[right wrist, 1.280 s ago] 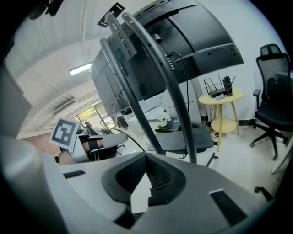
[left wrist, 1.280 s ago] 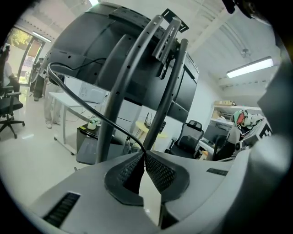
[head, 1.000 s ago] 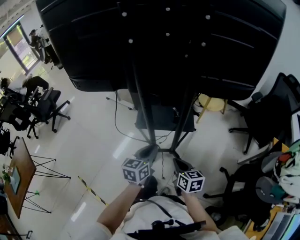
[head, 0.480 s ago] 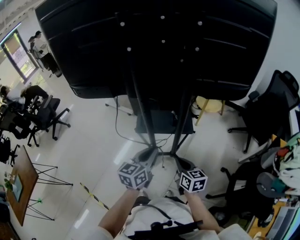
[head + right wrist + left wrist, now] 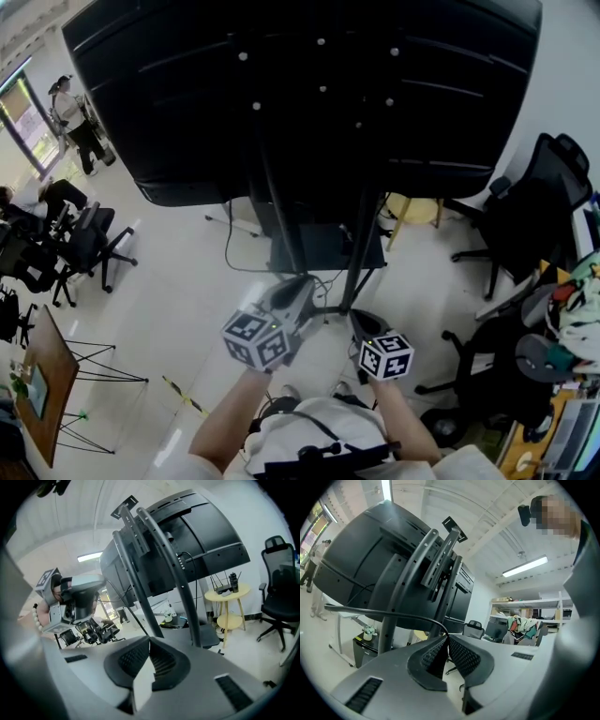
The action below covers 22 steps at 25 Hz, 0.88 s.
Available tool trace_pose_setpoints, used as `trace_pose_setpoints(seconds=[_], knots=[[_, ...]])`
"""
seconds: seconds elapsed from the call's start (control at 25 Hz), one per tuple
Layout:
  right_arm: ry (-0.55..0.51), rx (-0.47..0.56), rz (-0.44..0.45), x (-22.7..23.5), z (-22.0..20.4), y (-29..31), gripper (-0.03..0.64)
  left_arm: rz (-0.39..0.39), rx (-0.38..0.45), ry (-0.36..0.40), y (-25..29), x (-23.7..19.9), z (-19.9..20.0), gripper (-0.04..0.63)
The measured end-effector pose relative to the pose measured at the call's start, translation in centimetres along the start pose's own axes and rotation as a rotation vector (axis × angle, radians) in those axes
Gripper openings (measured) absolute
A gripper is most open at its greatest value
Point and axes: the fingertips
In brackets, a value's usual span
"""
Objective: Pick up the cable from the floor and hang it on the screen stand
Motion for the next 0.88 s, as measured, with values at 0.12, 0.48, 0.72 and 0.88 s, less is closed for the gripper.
trace_pose_setpoints(seconds=[0.12,0.48,0.72,0.88], knots=[[-0.018,0.006,-0.011,0.0,0.2,0.4,0.020,-0.020,0.010,0.004,0.4,0.2,2.2,0.006],[-0.089,-0.061,-0.025,0.2,-2.5,2.1,0.235,-0.109,0.067,0.082,0.9,2.9,9.8,0.006],[-0.076,-0.122,-0.069,1.1,-6.2,1.9,0.262,-0.179,0.112,0.165,0.8,5.8,14.9,0.006],[-0.080,-0.134,-0.085,1.4,-7.4,2.3,0.262,-0.228,0.131,0.186,0.8,7.8,17.6,0.006]])
Point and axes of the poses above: the fingertips, and each gripper's own axes: y forward along the fingers, x to its right, z out of its top, and after that the axes turned 9 degrees about x, right-handed
